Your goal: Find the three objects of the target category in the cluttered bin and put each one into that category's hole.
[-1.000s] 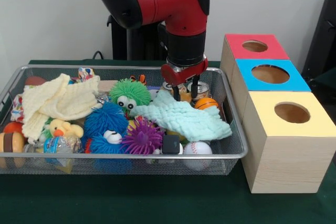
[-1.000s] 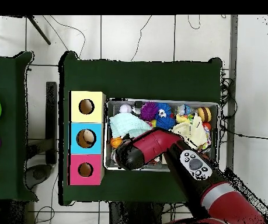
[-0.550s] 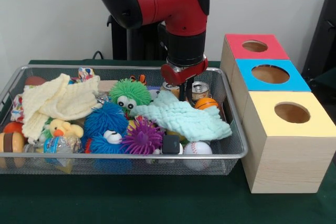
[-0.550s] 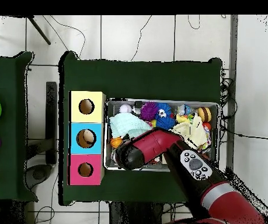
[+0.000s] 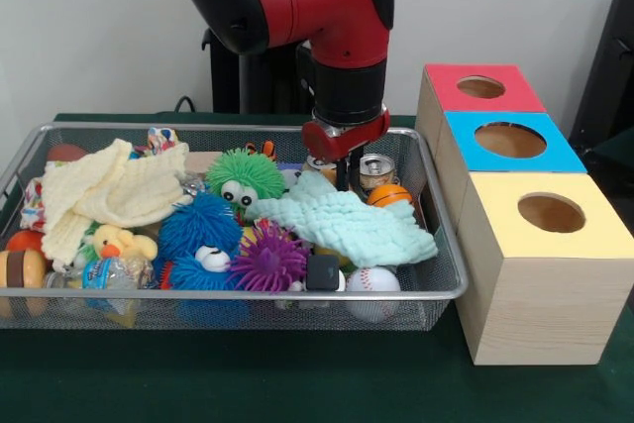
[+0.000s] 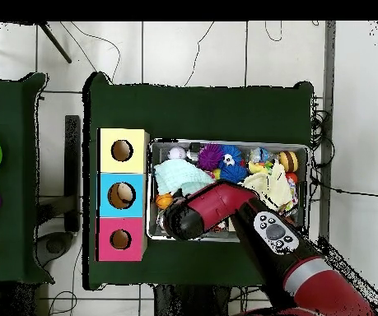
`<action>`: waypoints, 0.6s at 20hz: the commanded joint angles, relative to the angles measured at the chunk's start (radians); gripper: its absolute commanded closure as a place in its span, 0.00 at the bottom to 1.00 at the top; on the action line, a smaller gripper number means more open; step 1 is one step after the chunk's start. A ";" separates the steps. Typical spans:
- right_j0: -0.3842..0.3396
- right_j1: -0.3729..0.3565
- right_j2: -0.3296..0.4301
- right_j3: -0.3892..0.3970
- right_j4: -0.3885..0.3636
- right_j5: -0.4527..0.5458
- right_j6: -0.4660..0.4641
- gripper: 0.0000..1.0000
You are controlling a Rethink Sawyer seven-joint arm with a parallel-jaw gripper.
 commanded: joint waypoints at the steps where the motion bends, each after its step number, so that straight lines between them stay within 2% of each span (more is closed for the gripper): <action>1: -0.027 -0.031 0.034 0.031 -0.047 0.046 -0.175 1.00; 6: -0.043 -0.122 0.082 0.061 0.047 0.133 -0.206 1.00; 12: -0.046 -0.165 0.096 0.071 0.097 0.187 -0.219 1.00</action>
